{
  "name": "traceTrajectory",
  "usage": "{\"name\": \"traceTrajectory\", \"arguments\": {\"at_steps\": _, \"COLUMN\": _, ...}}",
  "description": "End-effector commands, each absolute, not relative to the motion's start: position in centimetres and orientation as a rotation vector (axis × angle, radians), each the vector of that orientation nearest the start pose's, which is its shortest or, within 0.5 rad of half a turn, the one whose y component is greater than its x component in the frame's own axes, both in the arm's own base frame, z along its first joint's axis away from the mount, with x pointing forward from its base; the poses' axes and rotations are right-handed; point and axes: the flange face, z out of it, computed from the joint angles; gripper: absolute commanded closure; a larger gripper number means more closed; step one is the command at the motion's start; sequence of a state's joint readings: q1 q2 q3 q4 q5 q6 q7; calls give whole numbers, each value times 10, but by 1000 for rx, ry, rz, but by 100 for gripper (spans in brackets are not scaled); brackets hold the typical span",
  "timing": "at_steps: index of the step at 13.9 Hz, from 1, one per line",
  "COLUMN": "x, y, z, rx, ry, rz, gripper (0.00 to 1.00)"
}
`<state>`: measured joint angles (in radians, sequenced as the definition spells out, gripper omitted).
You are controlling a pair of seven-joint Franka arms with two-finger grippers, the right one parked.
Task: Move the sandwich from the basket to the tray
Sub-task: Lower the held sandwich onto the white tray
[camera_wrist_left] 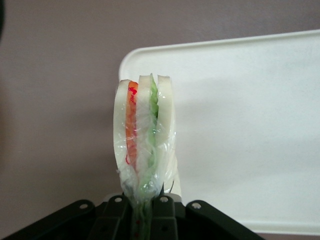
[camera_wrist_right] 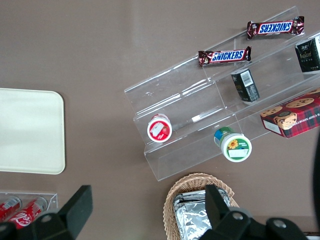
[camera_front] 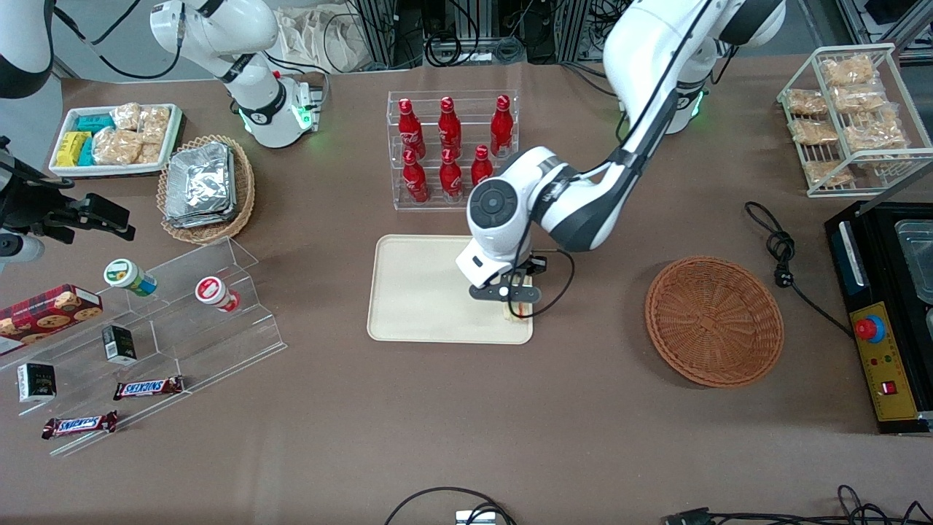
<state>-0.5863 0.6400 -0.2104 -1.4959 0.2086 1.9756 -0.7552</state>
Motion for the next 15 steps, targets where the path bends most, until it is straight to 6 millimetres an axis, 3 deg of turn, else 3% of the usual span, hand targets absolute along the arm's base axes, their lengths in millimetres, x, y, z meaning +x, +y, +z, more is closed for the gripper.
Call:
{"name": "traceTrajectory", "arguments": {"at_steps": 1, "x": 505, "y": -487, "z": 275, "rx": -2981, "ry": 148, "rz": 53, "gripper": 100}}
{"name": "traceTrajectory", "arguments": {"at_steps": 7, "x": 498, "y": -489, "z": 243, "rx": -2985, "ry": 147, "rz": 61, "gripper": 100}}
{"name": "traceTrajectory", "arguments": {"at_steps": 10, "x": 497, "y": -489, "z": 234, "rx": -2988, "ry": 65, "rz": 53, "gripper": 100}}
{"name": "traceTrajectory", "arguments": {"at_steps": 11, "x": 494, "y": -492, "z": 231, "rx": -2989, "ry": 45, "rz": 51, "gripper": 78}}
{"name": "traceTrajectory", "arguments": {"at_steps": 12, "x": 494, "y": -491, "z": 230, "rx": -2988, "ry": 34, "rz": 50, "gripper": 29}}
{"name": "traceTrajectory", "arguments": {"at_steps": 13, "x": 495, "y": -492, "z": 230, "rx": -2991, "ry": 34, "rz": 48, "gripper": 0}}
{"name": "traceTrajectory", "arguments": {"at_steps": 15, "x": 501, "y": -488, "z": 233, "rx": -2981, "ry": 32, "rz": 15, "gripper": 0}}
